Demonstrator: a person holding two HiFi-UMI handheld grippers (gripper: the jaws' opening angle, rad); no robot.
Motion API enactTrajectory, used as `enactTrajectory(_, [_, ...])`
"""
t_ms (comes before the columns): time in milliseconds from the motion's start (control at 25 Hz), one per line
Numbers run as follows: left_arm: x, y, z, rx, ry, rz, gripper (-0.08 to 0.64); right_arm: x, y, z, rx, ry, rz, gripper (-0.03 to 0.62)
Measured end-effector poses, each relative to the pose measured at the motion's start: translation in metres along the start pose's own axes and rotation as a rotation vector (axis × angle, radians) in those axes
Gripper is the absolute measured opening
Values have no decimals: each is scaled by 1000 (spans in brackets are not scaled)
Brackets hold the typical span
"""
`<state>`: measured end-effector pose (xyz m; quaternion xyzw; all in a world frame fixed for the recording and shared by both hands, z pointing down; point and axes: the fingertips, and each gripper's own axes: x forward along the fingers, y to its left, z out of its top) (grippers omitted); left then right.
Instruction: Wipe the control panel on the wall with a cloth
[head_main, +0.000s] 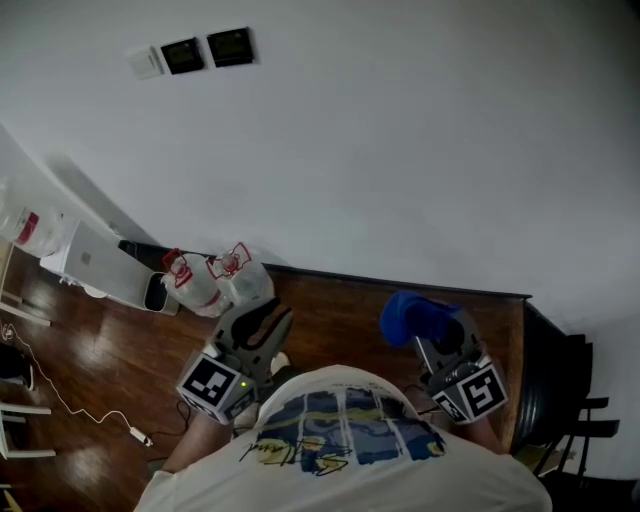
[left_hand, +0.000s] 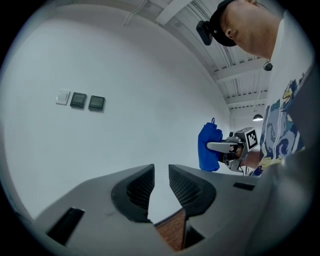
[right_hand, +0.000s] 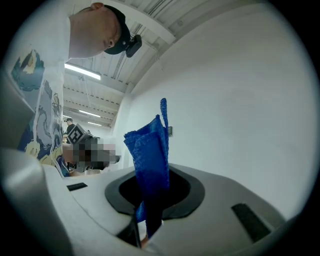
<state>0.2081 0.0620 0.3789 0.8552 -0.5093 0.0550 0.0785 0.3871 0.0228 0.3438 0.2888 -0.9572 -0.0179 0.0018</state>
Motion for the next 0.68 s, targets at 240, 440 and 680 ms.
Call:
enactTrajectory(240, [14, -19, 4, 6, 1, -27, 66, -23, -7, -1, -11, -5, -16, 83])
enactTrajectory(440, [20, -28, 7, 40, 1, -58, 66, -34, -7, -2, -4, -18, -43, 83])
enactTrajectory(680, [19, -43, 13, 46, -8, -69, 66, -50, -6, 4, -15, -28, -56, 83])
